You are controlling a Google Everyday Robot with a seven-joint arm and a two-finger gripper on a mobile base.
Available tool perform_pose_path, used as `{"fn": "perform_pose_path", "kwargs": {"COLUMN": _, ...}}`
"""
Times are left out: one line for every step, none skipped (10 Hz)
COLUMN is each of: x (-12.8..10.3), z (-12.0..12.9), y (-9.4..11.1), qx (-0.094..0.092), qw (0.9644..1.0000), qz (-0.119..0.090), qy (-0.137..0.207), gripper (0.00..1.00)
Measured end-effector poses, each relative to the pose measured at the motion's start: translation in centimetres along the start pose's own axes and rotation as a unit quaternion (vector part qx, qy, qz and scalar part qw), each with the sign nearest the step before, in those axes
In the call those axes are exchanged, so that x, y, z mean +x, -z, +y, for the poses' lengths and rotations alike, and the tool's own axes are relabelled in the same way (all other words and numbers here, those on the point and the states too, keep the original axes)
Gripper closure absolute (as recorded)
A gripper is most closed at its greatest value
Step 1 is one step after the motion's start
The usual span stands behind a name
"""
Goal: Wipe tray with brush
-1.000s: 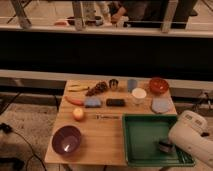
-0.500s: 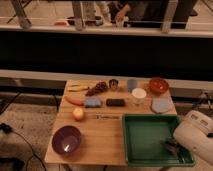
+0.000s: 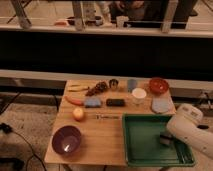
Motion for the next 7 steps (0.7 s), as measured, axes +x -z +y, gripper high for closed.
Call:
{"fn": "perform_pose_path", "kwargs": {"x": -0.8, "z": -1.0, "y": -0.6, "qx": 0.003, "qw": 1.0, "qz": 0.001, "qy": 0.004, "gripper": 1.0}}
{"fn": "perform_pose_path", "kwargs": {"x": -1.4, "z": -2.3, "y": -1.3, "qx": 0.008, "qw": 0.9999, "qz": 0.004, "qy": 0.01, "gripper": 1.0}}
{"fn": "perform_pose_path", "kwargs": {"x": -1.6, "z": -3.1, "y": -1.9, "qx": 0.01, "qw": 0.9998, "qz": 0.008, "qy": 0.014, "gripper": 1.0}}
{"fn": "perform_pose_path", "kwargs": {"x": -1.4, "z": -4.2, "y": -2.7, "qx": 0.014, "qw": 0.9997, "qz": 0.014, "qy": 0.016, "gripper": 1.0}}
{"fn": "perform_pose_path", "kwargs": {"x": -1.0, "z": -4.7, "y": -3.1, "qx": 0.017, "qw": 0.9995, "qz": 0.019, "qy": 0.016, "gripper": 1.0}}
{"fn": "perform_pose_path", "kwargs": {"x": -0.7, "z": -5.1, "y": -3.4, "qx": 0.018, "qw": 0.9995, "qz": 0.022, "qy": 0.015, "gripper": 1.0}}
{"fn": "perform_pose_path", "kwargs": {"x": -0.8, "z": -5.5, "y": -3.7, "qx": 0.019, "qw": 0.9995, "qz": 0.022, "qy": 0.015, "gripper": 1.0}}
